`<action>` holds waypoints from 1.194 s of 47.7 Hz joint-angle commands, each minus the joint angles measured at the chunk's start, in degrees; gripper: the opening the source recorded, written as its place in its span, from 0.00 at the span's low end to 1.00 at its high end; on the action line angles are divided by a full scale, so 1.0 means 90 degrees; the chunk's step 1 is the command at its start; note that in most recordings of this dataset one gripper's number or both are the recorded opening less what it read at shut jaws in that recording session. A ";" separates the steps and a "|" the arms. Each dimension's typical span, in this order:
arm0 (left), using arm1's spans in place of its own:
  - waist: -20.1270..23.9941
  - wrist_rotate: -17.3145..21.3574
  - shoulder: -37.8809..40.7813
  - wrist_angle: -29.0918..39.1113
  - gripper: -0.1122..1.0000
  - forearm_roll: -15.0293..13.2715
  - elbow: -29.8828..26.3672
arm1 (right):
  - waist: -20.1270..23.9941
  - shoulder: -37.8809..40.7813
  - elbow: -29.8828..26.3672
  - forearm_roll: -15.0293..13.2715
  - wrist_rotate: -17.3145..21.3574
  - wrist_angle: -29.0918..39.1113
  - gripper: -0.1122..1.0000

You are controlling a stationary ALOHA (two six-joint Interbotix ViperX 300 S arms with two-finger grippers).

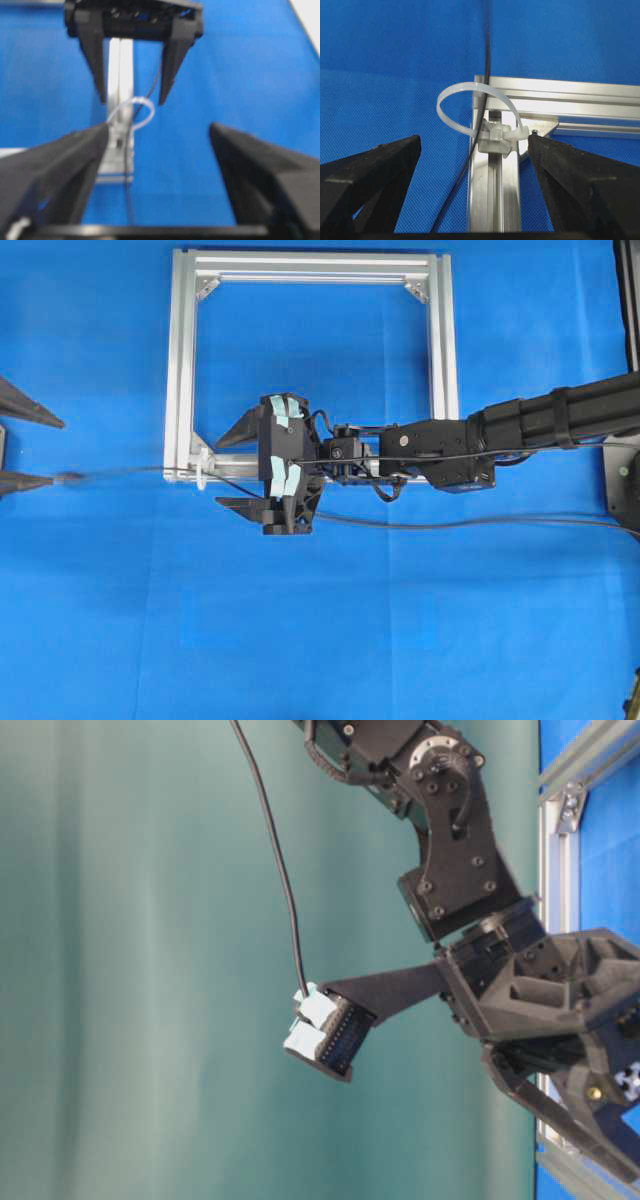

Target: Insert the wire through the string loop located on the left side.

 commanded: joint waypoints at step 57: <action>0.0156 0.0029 0.0049 -0.0049 0.84 0.0020 -0.0186 | -0.0098 -0.1807 -0.0059 0.0010 0.0020 0.0693 0.95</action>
